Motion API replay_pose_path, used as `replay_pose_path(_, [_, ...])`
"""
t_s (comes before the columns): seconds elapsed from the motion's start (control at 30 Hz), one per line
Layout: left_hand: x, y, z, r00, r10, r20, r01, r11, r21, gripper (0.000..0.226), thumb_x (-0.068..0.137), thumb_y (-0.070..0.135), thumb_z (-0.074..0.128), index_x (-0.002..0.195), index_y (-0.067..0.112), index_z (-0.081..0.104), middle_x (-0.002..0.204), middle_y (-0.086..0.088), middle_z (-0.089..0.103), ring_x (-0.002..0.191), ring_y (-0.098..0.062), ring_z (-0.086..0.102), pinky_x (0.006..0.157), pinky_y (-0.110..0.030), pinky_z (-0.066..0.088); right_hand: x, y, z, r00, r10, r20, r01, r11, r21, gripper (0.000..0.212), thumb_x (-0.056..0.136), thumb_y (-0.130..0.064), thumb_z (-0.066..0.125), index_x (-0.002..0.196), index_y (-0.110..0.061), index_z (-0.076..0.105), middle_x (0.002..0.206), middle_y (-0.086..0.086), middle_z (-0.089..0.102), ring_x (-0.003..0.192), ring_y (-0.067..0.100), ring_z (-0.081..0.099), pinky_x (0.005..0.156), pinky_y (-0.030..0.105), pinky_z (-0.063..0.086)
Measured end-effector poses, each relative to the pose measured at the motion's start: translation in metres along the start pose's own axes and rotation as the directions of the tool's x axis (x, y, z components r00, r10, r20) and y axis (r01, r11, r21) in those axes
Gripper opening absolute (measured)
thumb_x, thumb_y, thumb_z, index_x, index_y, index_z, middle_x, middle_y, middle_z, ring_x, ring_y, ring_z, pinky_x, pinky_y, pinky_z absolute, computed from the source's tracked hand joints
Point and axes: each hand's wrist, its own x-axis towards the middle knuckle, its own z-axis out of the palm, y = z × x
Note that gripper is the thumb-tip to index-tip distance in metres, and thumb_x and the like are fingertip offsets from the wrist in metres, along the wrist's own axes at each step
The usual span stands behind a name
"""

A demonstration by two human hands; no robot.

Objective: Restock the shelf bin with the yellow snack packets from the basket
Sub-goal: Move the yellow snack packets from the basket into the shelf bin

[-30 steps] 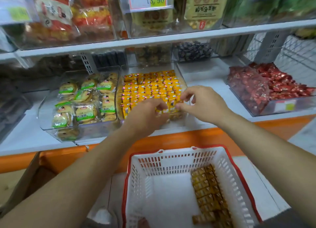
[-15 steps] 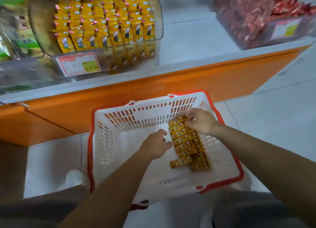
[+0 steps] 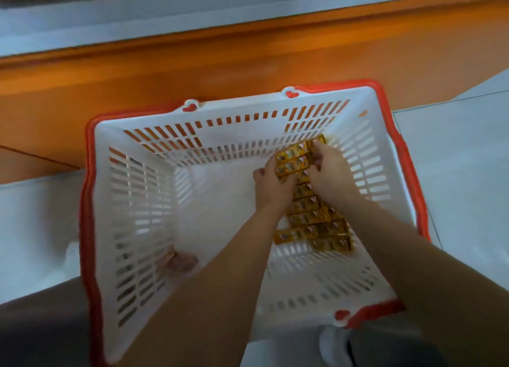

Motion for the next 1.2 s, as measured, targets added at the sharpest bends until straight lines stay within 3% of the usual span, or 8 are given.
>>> replay_pose_path(0.2, [0.013,-0.003,0.004,0.993,-0.03,0.118,0.033,0.999,-0.03,0.078,0.089,0.053,0.065,0.156,0.041,0.028,0.127,0.0,0.024,0.108,-0.028,0.05,0.099,-0.036,0.047,0.017,0.004,-0.001,0.99,0.038,0.138,-0.048,0.996,0.072,0.043,0.088,0.001,0.048,0.126,-0.013,0.062,0.113,0.008,0.067,0.102,0.029,0.062,0.072,0.029,0.048])
replay_pose_path(0.33, [0.017,0.005,0.0,0.985,-0.107,0.136,0.125,0.983,-0.137,0.079,0.086,0.062,0.063,0.154,0.039,0.03,0.142,-0.008,0.029,0.128,-0.035,0.045,0.09,-0.033,0.04,0.017,0.002,0.001,0.984,0.113,0.135,-0.145,0.956,0.256,0.038,0.095,-0.01,0.053,0.132,-0.014,0.06,0.117,0.002,0.064,0.102,0.022,0.063,0.091,0.043,0.055])
replay_pose_path(0.53, [0.013,0.014,-0.005,0.982,-0.165,0.096,0.185,0.944,-0.275,0.084,0.084,0.073,0.058,0.152,0.027,0.039,0.152,-0.012,0.036,0.133,-0.033,0.046,0.105,-0.043,0.045,0.008,-0.01,0.002,0.945,0.158,0.285,-0.31,0.704,0.639,0.021,0.101,-0.024,0.053,0.099,-0.018,0.073,0.097,0.005,0.07,0.089,0.023,0.069,0.067,0.027,0.059])
replay_pose_path(0.67, [0.012,0.023,-0.008,0.979,-0.197,0.058,0.205,0.938,-0.28,0.068,0.087,0.071,0.055,0.134,0.022,0.059,0.136,-0.012,0.057,0.119,-0.032,0.06,0.103,-0.052,0.051,0.005,-0.02,0.011,0.894,0.172,0.414,-0.434,0.565,0.702,0.029,0.102,-0.027,0.053,0.111,-0.005,0.07,0.099,0.012,0.073,0.093,0.026,0.071,0.08,0.04,0.06])
replay_pose_path(0.83, [0.01,0.022,-0.013,0.975,-0.219,-0.031,0.197,0.923,-0.331,0.029,0.09,0.05,0.063,0.091,0.023,0.074,0.091,-0.003,0.077,0.087,-0.023,0.072,0.085,-0.046,0.061,0.004,-0.027,0.022,0.82,0.293,0.492,-0.57,0.335,0.75,0.024,0.099,-0.02,0.053,0.109,-0.002,0.066,0.084,0.014,0.066,0.068,0.025,0.069,0.058,0.034,0.058])
replay_pose_path(0.9, [0.01,0.02,-0.018,0.974,-0.214,-0.074,0.181,0.933,-0.311,0.027,0.086,0.051,0.065,0.081,0.025,0.073,0.082,0.001,0.074,0.082,-0.019,0.069,0.077,-0.041,0.059,0.007,-0.027,0.026,0.824,0.356,0.441,-0.563,0.428,0.707,0.018,0.098,-0.02,0.052,0.098,-0.006,0.063,0.079,0.012,0.06,0.064,0.024,0.064,0.057,0.034,0.057])
replay_pose_path(0.97, [0.007,0.019,-0.027,0.986,-0.123,-0.116,0.094,0.969,-0.227,0.026,0.086,0.052,0.066,0.078,0.028,0.071,0.084,0.002,0.072,0.081,-0.015,0.066,0.071,-0.034,0.051,0.007,-0.027,0.028,0.823,0.399,0.404,-0.566,0.512,0.646,0.02,0.097,-0.027,0.052,0.098,-0.009,0.06,0.086,0.012,0.058,0.069,0.027,0.063,0.058,0.036,0.058])
replay_pose_path(1.2, [-0.028,0.016,-0.072,0.912,0.404,0.062,-0.405,0.871,0.276,0.062,0.078,0.043,0.072,0.137,0.028,0.061,0.137,0.001,0.057,0.126,-0.019,0.053,0.104,-0.039,0.048,-0.001,-0.039,0.023,0.707,0.13,0.695,-0.696,0.306,0.65,0.047,0.097,-0.046,0.054,0.126,-0.011,0.064,0.126,0.02,0.065,0.114,0.037,0.064,0.084,0.055,0.057])
